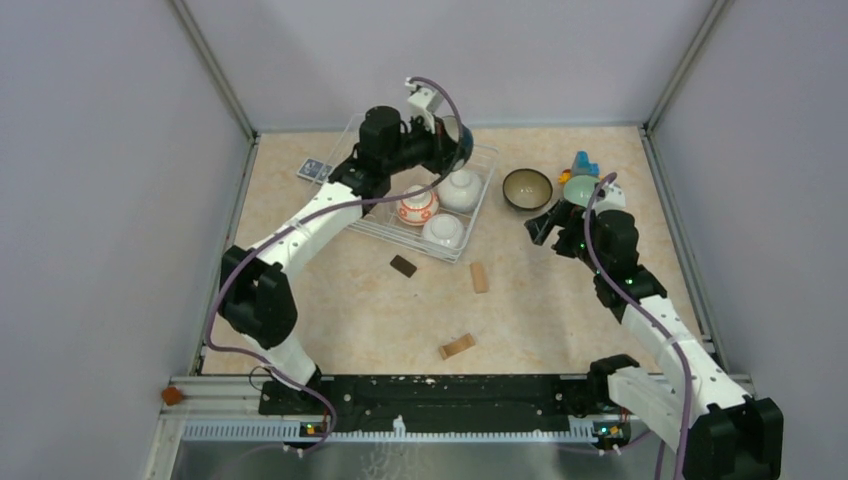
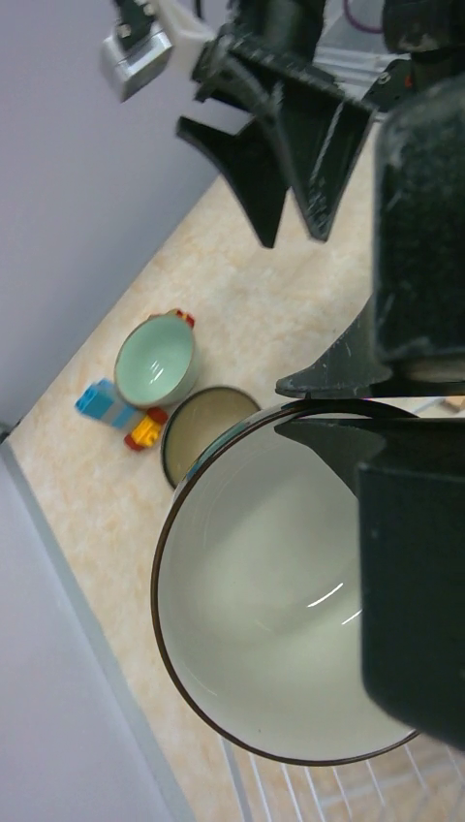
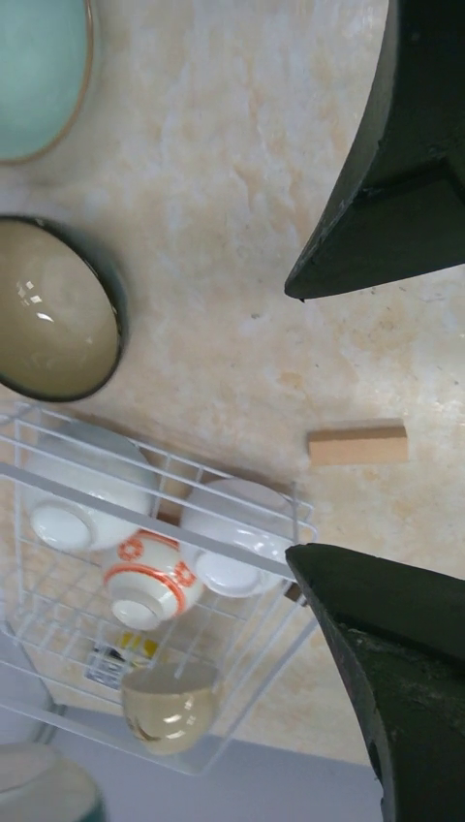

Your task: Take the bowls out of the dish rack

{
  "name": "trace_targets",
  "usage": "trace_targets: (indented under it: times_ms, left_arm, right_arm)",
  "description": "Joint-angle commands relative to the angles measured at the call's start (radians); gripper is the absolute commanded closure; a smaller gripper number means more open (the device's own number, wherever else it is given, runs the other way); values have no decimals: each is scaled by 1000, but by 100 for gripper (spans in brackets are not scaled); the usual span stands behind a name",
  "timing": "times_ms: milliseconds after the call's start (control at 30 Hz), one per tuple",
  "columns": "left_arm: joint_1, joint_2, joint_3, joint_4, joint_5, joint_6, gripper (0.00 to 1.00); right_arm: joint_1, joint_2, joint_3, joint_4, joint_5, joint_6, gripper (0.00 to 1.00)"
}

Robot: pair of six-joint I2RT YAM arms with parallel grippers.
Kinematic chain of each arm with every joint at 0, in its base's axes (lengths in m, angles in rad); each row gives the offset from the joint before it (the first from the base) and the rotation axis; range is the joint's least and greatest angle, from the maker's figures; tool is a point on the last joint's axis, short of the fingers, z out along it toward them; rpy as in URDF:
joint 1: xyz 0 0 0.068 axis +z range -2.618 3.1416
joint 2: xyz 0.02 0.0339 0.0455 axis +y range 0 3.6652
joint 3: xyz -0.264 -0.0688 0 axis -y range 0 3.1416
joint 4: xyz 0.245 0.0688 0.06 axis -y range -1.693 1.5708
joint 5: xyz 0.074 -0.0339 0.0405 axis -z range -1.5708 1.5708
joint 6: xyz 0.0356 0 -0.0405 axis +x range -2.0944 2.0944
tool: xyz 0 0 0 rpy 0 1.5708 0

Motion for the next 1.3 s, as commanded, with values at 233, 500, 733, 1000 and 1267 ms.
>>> trace_targets:
  times_ms: [233, 500, 733, 1000, 1267]
  left_arm:
    - [-208, -256, -194, 82, -123, 96, 100]
    - [-229, -501, -311, -121, -207, 119, 100]
    - [-228, -658, -325, -400, -528, 133, 100]
    - [-195, -783, -415, -529, -942, 6, 100]
    - [106, -775, -511, -591, -1019, -126, 100]
  right_arm:
    - [3, -159, 101, -255, 401, 62, 3]
    - [3, -190, 80, -257, 464, 94, 4]
    - [3, -109, 106, -216, 436, 109, 4]
    - [3, -43, 146, -209, 448, 108, 4]
    - [3, -40, 122, -182, 438, 110, 4]
